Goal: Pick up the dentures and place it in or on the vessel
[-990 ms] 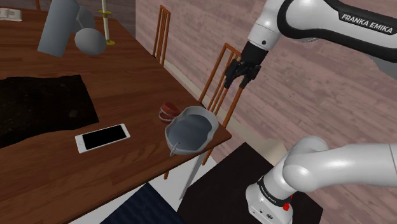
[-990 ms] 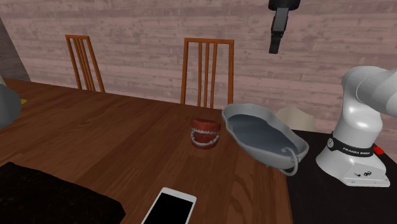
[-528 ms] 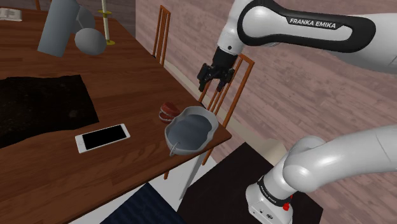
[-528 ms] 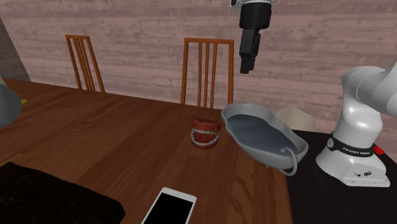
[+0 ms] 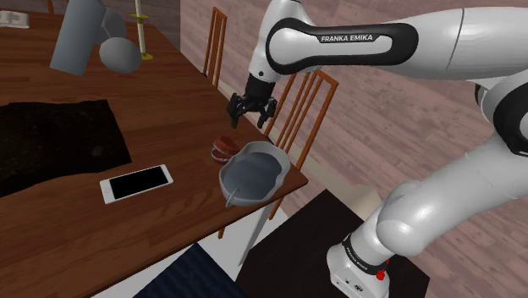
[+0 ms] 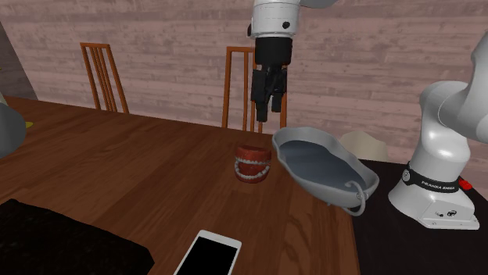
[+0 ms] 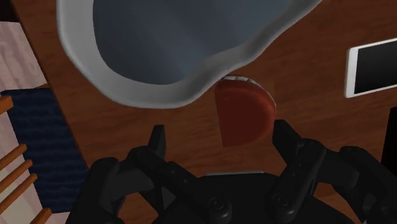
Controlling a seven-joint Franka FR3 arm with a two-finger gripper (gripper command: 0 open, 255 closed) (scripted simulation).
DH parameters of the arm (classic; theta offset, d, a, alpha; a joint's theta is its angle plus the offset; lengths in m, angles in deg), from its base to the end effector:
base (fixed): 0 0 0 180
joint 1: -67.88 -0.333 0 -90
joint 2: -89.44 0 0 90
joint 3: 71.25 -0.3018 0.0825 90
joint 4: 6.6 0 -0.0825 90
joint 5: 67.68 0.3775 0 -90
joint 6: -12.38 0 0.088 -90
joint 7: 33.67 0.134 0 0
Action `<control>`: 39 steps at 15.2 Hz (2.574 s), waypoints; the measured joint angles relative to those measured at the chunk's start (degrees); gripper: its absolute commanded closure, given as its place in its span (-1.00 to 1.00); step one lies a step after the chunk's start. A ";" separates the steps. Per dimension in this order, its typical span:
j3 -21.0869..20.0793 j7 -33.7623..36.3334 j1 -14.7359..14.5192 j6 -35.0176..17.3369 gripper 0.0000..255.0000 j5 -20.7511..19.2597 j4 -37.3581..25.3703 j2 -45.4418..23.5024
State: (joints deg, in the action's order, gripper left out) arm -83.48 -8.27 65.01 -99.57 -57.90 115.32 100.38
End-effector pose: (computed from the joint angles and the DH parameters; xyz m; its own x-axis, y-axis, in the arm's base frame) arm 0.4751 0.1473 0.4528 0.9696 -0.2412 -0.0417 -0.2444 -0.9632 -0.1115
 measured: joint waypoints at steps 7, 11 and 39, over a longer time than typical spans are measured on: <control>-2.10 5.50 -1.09 -4.21 -1.00 -2.63 -8.34 -13.55; -2.26 5.74 -1.32 -6.93 -1.00 -2.82 -6.90 -14.88; -2.24 6.00 -1.25 -3.29 1.00 -2.68 -9.35 -13.60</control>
State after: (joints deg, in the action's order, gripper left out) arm -85.72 -2.27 63.76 -102.86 -60.58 105.98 86.78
